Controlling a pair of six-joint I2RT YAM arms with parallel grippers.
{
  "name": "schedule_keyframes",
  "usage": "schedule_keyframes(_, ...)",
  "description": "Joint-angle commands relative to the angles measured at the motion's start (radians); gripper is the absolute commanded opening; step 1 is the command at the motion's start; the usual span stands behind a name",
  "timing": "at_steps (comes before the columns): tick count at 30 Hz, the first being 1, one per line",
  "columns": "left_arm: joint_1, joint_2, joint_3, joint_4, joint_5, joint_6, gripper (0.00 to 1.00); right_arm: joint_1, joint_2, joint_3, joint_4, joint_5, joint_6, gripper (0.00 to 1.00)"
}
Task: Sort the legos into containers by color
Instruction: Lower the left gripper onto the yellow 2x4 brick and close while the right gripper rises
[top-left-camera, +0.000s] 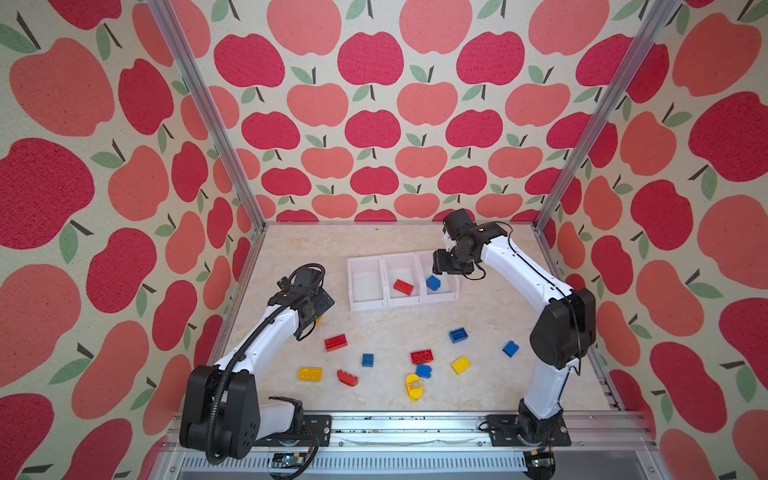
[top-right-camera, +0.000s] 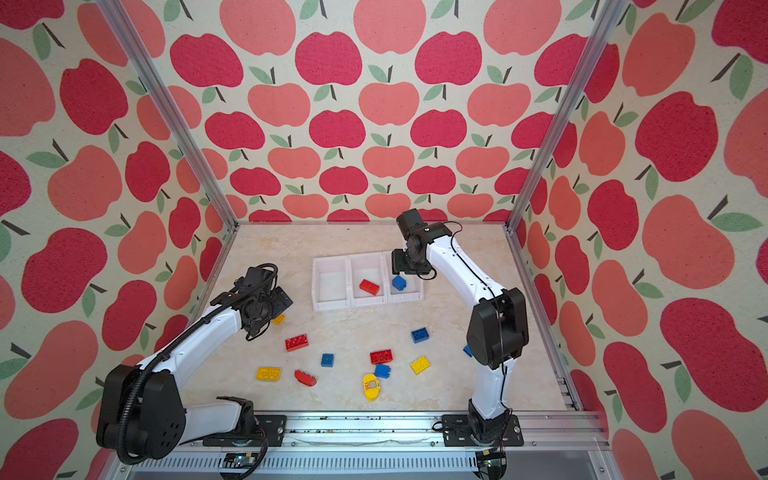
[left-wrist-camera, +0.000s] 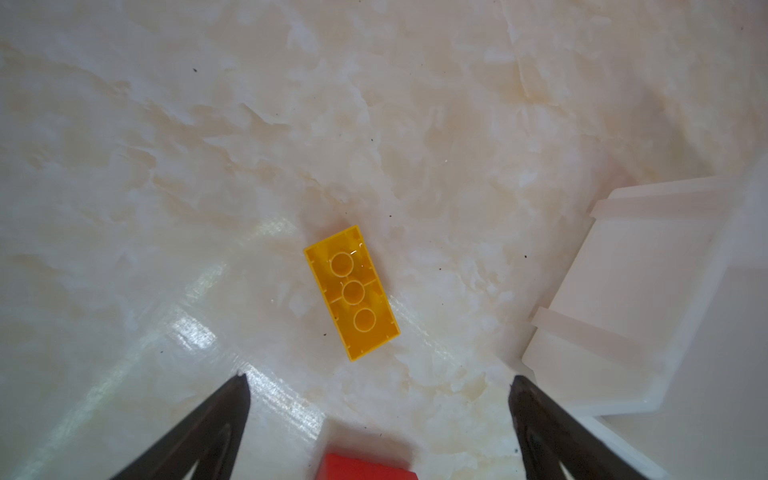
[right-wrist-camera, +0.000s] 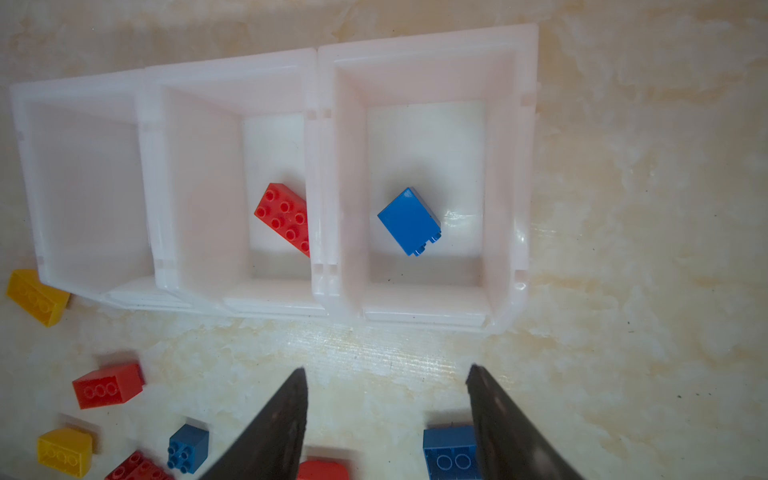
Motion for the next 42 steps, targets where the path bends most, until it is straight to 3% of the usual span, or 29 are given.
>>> schedule_keyframes(1,0.017,0.053,0.057,-0.078,0.036,-0.053,0.99,0.003,-0.038,-0.002,-0.068,-0.024,-0.031,0.64)
schedule_keyframes(12,0.066,0.184,0.101,-0.072,0.08,-0.126,0.93,-0.011,-0.091,-0.048,-0.085,-0.071,-0.033,0.66)
schedule_keyframes(21,0.088,0.269,0.12,-0.053,0.092,-0.126,0.85,-0.038,-0.138,-0.116,-0.033,-0.159,-0.02,0.79)
schedule_keyframes(27,0.093,0.309,0.133,-0.043,0.085,-0.13,0.79,-0.051,-0.153,-0.128,-0.03,-0.174,-0.019,0.82)
schedule_keyframes(42,0.093,0.338,0.144,-0.055,0.073,-0.14,0.47,-0.065,-0.156,-0.136,-0.023,-0.187,-0.013,0.83)
